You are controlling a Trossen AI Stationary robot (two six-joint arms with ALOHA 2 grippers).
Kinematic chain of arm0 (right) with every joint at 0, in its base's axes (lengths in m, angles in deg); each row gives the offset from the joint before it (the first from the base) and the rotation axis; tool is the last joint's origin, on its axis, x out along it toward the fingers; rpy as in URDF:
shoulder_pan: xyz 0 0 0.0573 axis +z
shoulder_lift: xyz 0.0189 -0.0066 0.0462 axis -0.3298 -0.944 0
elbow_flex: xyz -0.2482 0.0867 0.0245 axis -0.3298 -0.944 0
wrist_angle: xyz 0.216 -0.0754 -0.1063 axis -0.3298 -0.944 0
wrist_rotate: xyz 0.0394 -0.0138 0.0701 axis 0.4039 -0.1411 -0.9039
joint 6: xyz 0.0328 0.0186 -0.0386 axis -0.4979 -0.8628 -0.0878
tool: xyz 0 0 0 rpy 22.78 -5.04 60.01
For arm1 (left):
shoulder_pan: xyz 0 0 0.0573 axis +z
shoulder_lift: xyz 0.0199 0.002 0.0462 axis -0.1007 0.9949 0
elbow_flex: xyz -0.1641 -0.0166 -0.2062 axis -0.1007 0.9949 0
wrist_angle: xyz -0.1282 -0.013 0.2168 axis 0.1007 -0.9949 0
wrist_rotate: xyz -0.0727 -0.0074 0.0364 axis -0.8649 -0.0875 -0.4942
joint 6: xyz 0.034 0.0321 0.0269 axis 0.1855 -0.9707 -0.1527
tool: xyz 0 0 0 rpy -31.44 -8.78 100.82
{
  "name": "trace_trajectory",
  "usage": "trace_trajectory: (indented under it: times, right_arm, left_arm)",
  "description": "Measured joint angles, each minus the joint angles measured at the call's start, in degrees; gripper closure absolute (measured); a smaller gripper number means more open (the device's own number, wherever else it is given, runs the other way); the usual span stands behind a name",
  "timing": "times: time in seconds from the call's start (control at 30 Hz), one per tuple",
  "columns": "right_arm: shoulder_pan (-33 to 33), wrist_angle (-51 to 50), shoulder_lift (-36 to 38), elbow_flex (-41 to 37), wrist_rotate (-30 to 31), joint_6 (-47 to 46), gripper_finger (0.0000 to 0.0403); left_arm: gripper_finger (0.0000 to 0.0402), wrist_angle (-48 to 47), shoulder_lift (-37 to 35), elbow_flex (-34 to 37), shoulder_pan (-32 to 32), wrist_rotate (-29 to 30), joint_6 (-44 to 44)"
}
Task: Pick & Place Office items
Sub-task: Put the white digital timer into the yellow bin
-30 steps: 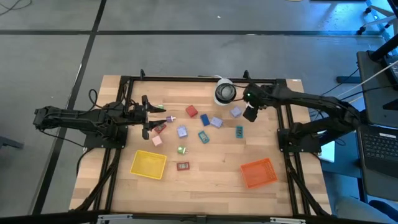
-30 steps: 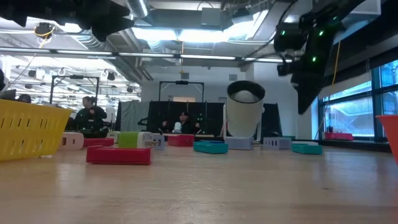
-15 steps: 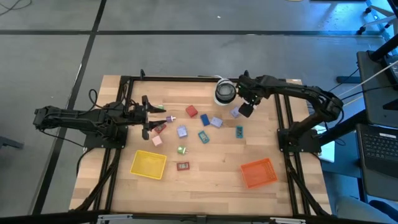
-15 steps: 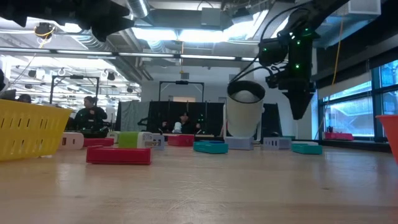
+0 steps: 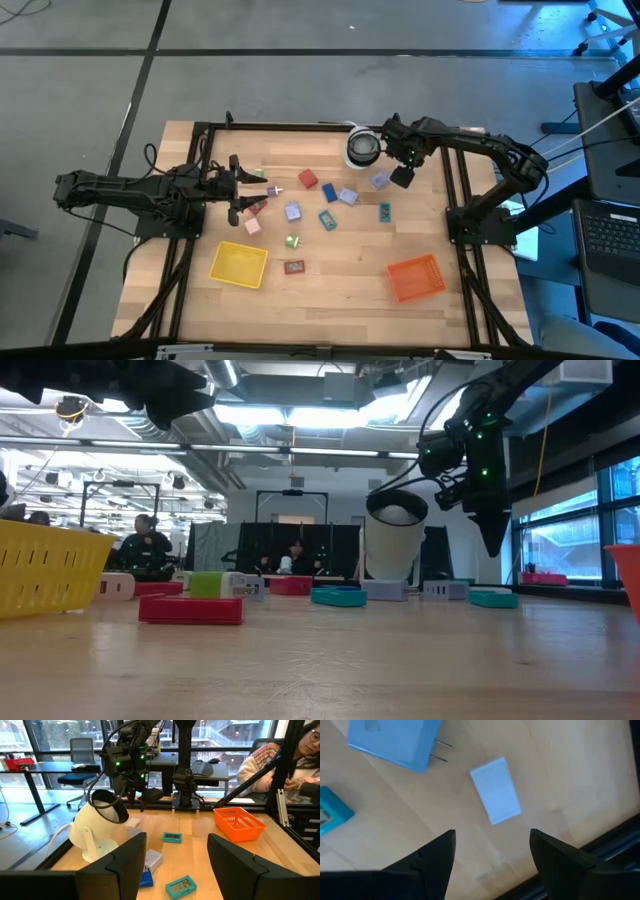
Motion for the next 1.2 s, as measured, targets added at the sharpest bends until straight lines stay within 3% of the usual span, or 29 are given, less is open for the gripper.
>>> trace_trajectory:
  times: [0.23,0.5,0.8,0.9,1.2]
  right_arm:
    - [0.48,1.92,0.07,-0.02,-3.82,-4.54,0.0149]
    - [2.71,5.84,2.38,-0.05,-3.62,-6.63,0.0149]
    - [-0.92,5.62,9.68,-0.04,-3.47,-13.56,0.0149]
    - [-2.79,3.69,10.36,-0.05,-1.28,-17.49,0.0149]
    - [-6.2,2.84,10.27,-0.07,-2.34,-21.09,0.0149]
  left_arm:
    - [0.0194,-0.1,0.01,0.0,0.0,0.0,0.43]
    - [0.0194,-1.06,0.01,-0.02,0.0,0.01,0.43]
    - [0.0194,-1.08,0.0,-0.02,0.0,0.02,0.43]
    - [0.0194,-1.3,0.01,-0.02,-0.01,0.0,0.42]
    - [0.0194,-2.67,0.01,-0.02,0.0,-0.33,0.42]
